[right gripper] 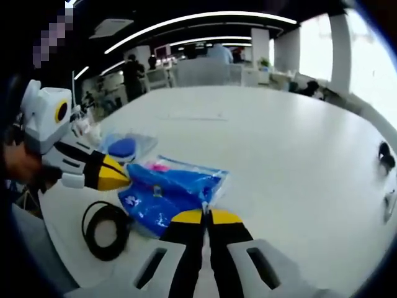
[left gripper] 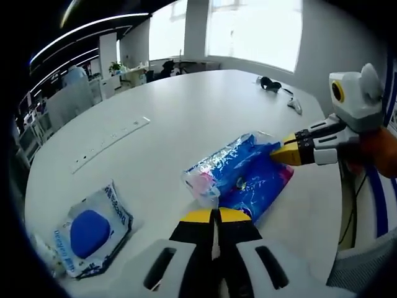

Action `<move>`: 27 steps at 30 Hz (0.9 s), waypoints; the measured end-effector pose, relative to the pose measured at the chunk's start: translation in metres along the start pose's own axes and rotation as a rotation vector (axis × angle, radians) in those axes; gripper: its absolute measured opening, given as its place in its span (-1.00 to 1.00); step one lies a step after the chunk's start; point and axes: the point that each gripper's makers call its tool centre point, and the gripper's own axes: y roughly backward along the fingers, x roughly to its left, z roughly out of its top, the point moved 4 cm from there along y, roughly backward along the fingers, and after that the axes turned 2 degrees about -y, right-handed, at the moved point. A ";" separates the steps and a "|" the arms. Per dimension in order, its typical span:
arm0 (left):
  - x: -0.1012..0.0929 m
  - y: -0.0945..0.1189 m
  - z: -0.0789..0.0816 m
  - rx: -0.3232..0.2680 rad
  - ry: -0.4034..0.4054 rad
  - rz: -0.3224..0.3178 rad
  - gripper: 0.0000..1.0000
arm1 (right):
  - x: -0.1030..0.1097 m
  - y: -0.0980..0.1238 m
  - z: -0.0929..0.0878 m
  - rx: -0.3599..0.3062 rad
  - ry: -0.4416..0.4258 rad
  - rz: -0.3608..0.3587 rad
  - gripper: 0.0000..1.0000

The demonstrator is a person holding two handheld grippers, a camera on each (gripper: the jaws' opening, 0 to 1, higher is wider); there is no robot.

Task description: Arrange the tabletop items into an orderly group along one side of the table until the central work area is clear of visible clutter.

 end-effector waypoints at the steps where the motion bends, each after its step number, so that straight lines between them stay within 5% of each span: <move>1: 0.001 0.000 0.000 0.001 0.001 0.002 -0.99 | 0.001 -0.001 0.001 0.000 0.002 0.002 -1.00; 27: 0.027 -0.003 0.000 -0.009 0.032 0.066 -1.00 | 0.005 -0.029 0.019 0.009 0.047 0.049 -1.00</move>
